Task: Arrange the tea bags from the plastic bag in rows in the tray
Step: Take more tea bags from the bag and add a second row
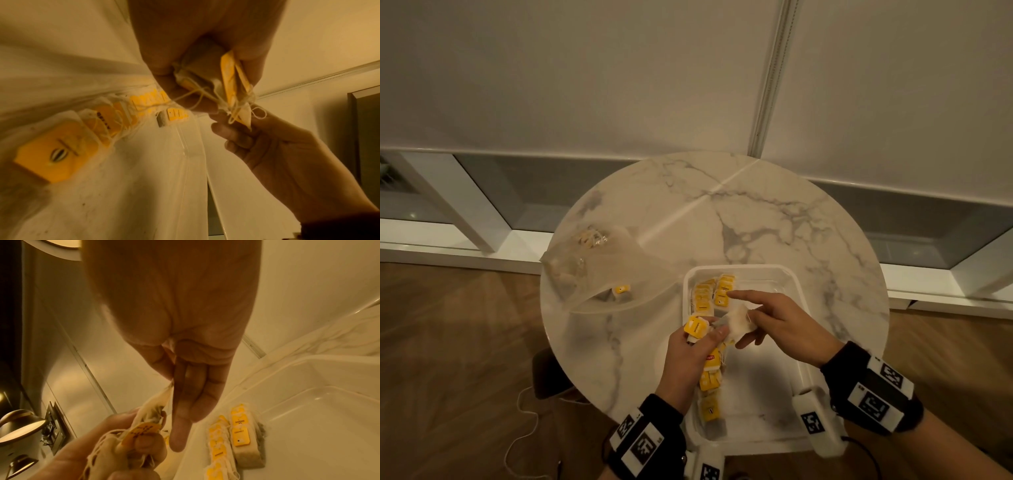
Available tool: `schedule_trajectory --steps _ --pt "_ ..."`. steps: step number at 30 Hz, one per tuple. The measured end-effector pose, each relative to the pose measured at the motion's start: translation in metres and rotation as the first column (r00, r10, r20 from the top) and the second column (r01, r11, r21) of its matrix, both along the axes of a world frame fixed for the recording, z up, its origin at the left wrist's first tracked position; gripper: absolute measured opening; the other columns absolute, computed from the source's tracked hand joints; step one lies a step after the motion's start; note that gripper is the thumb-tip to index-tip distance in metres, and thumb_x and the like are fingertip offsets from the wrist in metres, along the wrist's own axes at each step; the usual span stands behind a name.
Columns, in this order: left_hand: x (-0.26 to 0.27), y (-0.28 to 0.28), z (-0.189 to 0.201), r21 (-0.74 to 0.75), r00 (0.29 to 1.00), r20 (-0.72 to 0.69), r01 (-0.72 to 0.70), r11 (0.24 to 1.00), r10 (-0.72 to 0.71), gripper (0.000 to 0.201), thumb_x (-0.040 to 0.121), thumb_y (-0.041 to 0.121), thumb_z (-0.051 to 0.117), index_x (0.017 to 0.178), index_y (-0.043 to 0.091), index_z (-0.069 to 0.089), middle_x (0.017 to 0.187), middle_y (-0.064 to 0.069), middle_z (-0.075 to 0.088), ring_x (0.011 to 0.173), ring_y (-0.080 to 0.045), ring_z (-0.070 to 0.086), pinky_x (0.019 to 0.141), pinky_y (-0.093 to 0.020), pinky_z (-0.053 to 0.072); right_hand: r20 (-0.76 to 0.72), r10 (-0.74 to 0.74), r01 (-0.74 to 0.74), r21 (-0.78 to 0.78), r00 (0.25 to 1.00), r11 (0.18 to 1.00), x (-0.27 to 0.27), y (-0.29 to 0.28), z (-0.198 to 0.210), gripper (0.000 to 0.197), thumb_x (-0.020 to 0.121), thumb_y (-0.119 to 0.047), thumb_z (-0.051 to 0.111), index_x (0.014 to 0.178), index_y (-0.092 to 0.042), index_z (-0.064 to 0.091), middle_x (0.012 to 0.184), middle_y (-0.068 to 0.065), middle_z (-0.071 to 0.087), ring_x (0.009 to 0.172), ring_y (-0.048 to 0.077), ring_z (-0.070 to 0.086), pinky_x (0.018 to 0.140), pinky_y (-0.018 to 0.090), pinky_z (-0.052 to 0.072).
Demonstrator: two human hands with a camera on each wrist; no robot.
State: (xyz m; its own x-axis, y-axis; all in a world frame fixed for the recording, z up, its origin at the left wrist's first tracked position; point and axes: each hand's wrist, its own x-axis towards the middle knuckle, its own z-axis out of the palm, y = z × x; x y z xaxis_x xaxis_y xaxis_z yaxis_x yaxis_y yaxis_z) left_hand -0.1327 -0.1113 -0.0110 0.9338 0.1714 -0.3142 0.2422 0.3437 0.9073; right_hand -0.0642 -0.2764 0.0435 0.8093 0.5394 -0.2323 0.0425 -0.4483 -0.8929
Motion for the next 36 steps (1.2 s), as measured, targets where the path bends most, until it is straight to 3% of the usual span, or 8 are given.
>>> schedule_trajectory --steps 4,11,14,17,19,23,30,36 --pt "0.001 0.002 -0.003 0.064 1.000 0.026 -0.006 0.998 0.004 0.011 0.088 0.011 0.070 0.098 0.008 0.074 0.088 -0.009 0.076 0.080 -0.018 0.071 0.068 -0.024 0.055 0.109 0.008 -0.008 -0.003 0.994 1.000 -0.001 0.000 0.006 0.035 0.099 0.002 0.042 0.120 -0.018 0.061 0.079 0.010 0.073 0.066 0.021 0.073 0.070 0.034 0.053" --pt "0.001 0.006 0.001 0.105 0.995 0.098 -0.021 0.994 0.011 0.011 0.086 0.009 0.072 0.097 0.009 0.074 0.078 -0.002 0.073 0.068 -0.010 0.067 0.059 -0.019 0.053 0.346 -0.010 0.015 -0.013 0.938 1.000 -0.001 -0.003 0.017 0.021 0.086 0.008 0.062 0.087 -0.011 0.071 0.072 -0.004 0.071 0.065 0.009 0.069 0.070 0.022 0.053" --pt "0.000 0.009 0.000 0.092 0.996 0.084 -0.041 0.995 0.034 0.011 0.087 0.011 0.071 0.096 0.005 0.073 0.077 -0.006 0.071 0.066 -0.013 0.066 0.060 -0.024 0.055 0.434 -0.136 0.148 0.006 0.891 0.989 0.004 -0.007 0.020 0.018 0.086 0.005 0.065 0.089 -0.009 0.074 0.073 -0.008 0.071 0.066 0.005 0.069 0.069 0.018 0.052" --pt "-0.001 0.012 -0.005 0.064 0.998 0.049 -0.051 0.997 0.048 0.007 0.086 0.012 0.073 0.091 0.008 0.075 0.080 -0.014 0.071 0.069 -0.024 0.067 0.064 -0.040 0.060 0.338 0.002 0.043 -0.124 0.941 0.991 0.006 -0.010 0.022 0.016 0.087 0.000 0.066 0.094 -0.010 0.076 0.075 -0.008 0.073 0.069 0.002 0.069 0.071 0.010 0.049" --pt "-0.001 0.015 -0.009 0.062 0.998 0.031 -0.048 0.997 0.047 0.004 0.085 0.012 0.074 0.089 0.011 0.075 0.084 -0.019 0.071 0.074 -0.034 0.067 0.071 -0.056 0.060 0.342 -0.016 0.074 -0.158 0.940 0.985 0.009 -0.013 0.018 0.018 0.086 -0.004 0.069 0.100 -0.015 0.075 0.080 -0.004 0.074 0.074 0.004 0.070 0.075 0.012 0.050" --pt "-0.002 0.018 -0.012 0.056 0.998 0.010 -0.058 0.997 0.057 0.014 0.079 0.022 0.080 0.088 0.012 0.075 0.089 -0.028 0.069 0.078 -0.046 0.067 0.073 -0.065 0.056 0.295 -0.025 0.094 -0.223 0.955 0.970 0.018 -0.017 0.012 0.030 0.083 0.002 0.069 0.107 -0.015 0.072 0.089 -0.001 0.075 0.080 0.003 0.071 0.082 0.018 0.054" --pt "-0.006 0.025 -0.020 0.104 0.999 -0.008 -0.051 0.993 0.052 0.004 0.086 0.012 0.074 0.090 0.013 0.076 0.090 -0.021 0.073 0.088 -0.045 0.069 0.081 -0.059 0.057 0.305 -0.002 0.118 -0.364 0.952 0.924 0.034 -0.014 0.011 0.009 0.087 -0.010 0.068 0.088 -0.013 0.076 0.061 -0.009 0.067 0.049 0.001 0.062 0.056 0.013 0.048" --pt "-0.008 0.029 -0.025 0.094 0.999 -0.010 -0.038 0.995 0.039 0.005 0.084 0.009 0.075 0.088 0.009 0.075 0.089 -0.019 0.074 0.087 -0.038 0.071 0.083 -0.051 0.059 0.332 0.127 0.101 -0.591 0.935 0.800 0.049 0.002 -0.002 0.008 0.085 -0.026 0.073 0.089 -0.022 0.078 0.072 -0.015 0.049 0.072 0.004 0.048 0.061 0.015 0.031"
